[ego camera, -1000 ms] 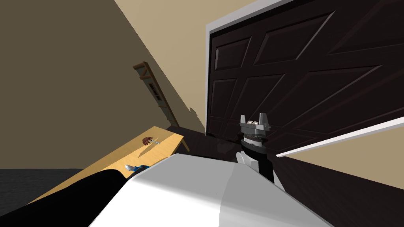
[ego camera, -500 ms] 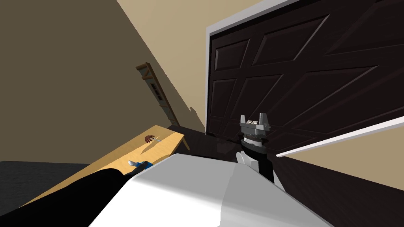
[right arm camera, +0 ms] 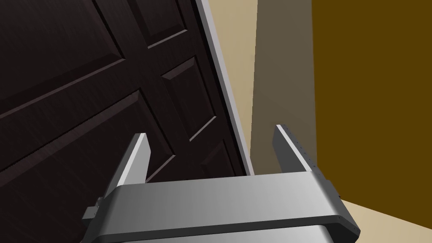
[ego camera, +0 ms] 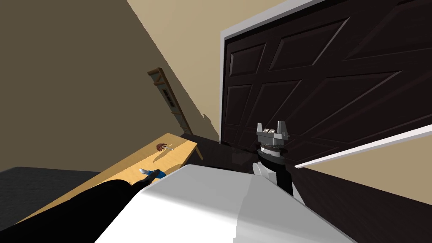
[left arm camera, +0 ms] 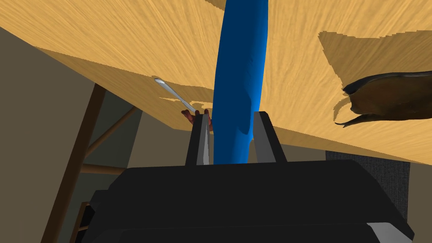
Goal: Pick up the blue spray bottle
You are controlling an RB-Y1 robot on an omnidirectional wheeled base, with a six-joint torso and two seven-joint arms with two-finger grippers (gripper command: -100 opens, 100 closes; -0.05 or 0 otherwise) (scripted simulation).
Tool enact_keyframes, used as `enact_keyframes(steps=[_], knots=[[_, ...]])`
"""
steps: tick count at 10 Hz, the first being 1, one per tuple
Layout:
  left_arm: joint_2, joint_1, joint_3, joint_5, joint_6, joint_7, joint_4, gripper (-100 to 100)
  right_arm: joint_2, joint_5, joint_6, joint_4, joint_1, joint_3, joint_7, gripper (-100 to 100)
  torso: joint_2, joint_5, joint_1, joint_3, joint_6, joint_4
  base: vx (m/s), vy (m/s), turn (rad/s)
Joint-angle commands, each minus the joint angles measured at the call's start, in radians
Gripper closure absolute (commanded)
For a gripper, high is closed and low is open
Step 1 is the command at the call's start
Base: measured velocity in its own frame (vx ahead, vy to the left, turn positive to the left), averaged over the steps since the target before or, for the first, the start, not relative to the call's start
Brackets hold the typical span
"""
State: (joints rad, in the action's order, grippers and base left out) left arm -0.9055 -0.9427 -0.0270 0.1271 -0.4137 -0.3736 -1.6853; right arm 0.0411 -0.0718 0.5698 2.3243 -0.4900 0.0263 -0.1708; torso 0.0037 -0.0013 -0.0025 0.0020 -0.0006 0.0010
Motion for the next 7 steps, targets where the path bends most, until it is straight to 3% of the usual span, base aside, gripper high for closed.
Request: enact_keyframes(steps=[1, 2, 3, 5, 7], knots=[[0.002, 0.011, -0.009, -0.05, -0.013, 0.05, -0.005, 100, 0.0, 0.0, 0.0, 0.0, 0.0, 0.0, 0.0, 0, 0.0, 0.0, 0.0, 0.0, 0.0, 0.0, -0.042, -0.016, 0.013], [0.002, 0.011, -0.009, -0.052, -0.013, 0.079, -0.005, 100, 0.0, 0.0, 0.0, 0.0, 0.0, 0.0, 0.0, 0, 0.0, 0.0, 0.0, 0.0, 0.0, 0.0, -0.017, -0.008, -0.002], [0.006, 0.039, -0.026, -0.094, -0.031, 0.107, -0.003, 100, 0.0, 0.0, 0.0, 0.0, 0.0, 0.0, 0.0, 0, -0.001, 0.0, 0.0, 0.0, 0.0, 0.0, -0.038, -0.007, 0.034], [0.006, 0.039, -0.026, -0.126, -0.031, 0.164, -0.003, 100, 0.0, 0.0, 0.0, 0.0, 0.0, 0.0, 0.0, 0, 0.0, 0.0, 0.0, 0.0, 0.0, 0.0, -0.028, -0.014, 0.009], [0.01, 0.066, -0.042, -0.197, -0.049, 0.221, -0.002, 100, 0.0, 0.0, 0.0, 0.0, 0.0, 0.0, 0.0, 0, -0.001, -0.001, -0.001, 0.0, 0.0, 0.0, -0.036, -0.021, 0.026]])
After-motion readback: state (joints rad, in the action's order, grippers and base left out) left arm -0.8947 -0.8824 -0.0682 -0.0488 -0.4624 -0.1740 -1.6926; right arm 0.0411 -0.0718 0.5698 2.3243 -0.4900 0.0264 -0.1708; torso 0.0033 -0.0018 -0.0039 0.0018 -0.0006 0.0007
